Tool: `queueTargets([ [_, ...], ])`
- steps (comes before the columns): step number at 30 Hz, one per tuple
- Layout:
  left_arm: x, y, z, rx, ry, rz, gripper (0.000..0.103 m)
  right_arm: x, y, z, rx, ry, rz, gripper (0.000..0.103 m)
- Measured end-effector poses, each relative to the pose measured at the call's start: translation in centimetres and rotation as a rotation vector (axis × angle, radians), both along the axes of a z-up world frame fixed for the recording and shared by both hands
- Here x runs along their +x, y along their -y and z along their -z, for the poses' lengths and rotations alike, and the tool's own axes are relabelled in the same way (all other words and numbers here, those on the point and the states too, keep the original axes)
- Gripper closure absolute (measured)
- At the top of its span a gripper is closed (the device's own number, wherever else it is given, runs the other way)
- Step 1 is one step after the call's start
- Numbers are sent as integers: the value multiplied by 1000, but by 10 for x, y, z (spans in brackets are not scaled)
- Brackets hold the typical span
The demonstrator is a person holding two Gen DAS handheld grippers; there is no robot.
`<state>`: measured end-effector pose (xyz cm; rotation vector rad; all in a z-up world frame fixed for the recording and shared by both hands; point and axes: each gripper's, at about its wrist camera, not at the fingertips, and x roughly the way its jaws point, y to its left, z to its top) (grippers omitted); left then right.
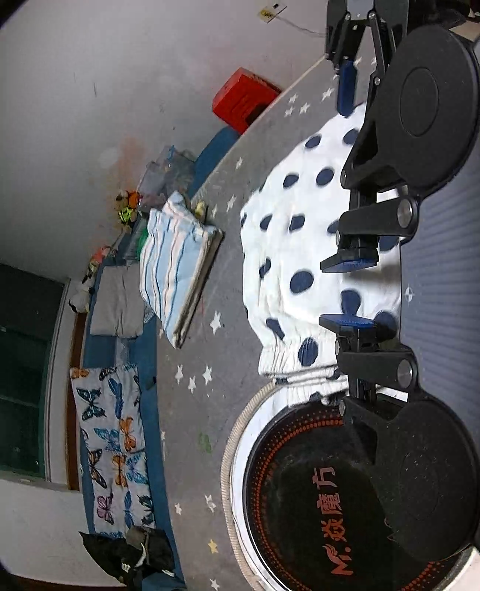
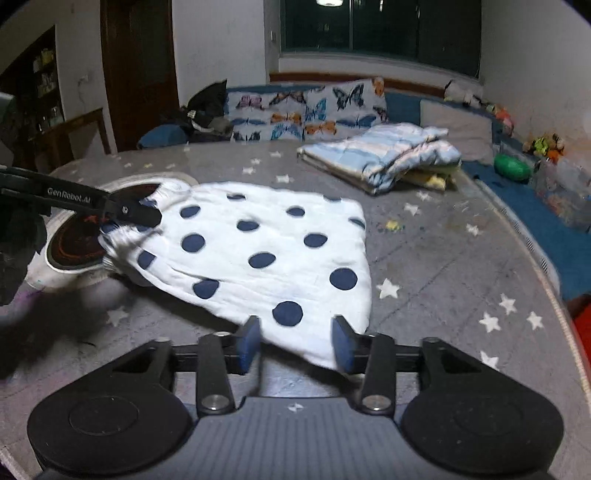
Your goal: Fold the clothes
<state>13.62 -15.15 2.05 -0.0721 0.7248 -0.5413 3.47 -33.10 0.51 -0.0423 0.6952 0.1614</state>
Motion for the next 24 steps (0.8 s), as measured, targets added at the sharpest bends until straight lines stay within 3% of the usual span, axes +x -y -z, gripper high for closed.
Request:
queueTargets([
  [2, -9, -1, -2, -3, 3, 6, 62, -7, -3, -3, 11, 23, -2, 47],
  [7, -31, -10, -5, -15, 12, 22, 49, -20, -17, -3, 22, 65, 1, 28],
  [9, -40, -13, -6, -12, 20, 26, 43, -25, -23, -3, 27, 78, 0, 16],
  [14, -58, -26, -5, -1, 41, 13, 27, -34, -37, -1, 44, 104, 7, 4],
  [20, -76, -38, -4, 11, 75, 6, 6, -43, -51, 1, 33, 133, 29, 0],
  [24, -86, -45, -3, 4, 87, 7, 1, -50, -59, 1, 24, 147, 55, 0],
])
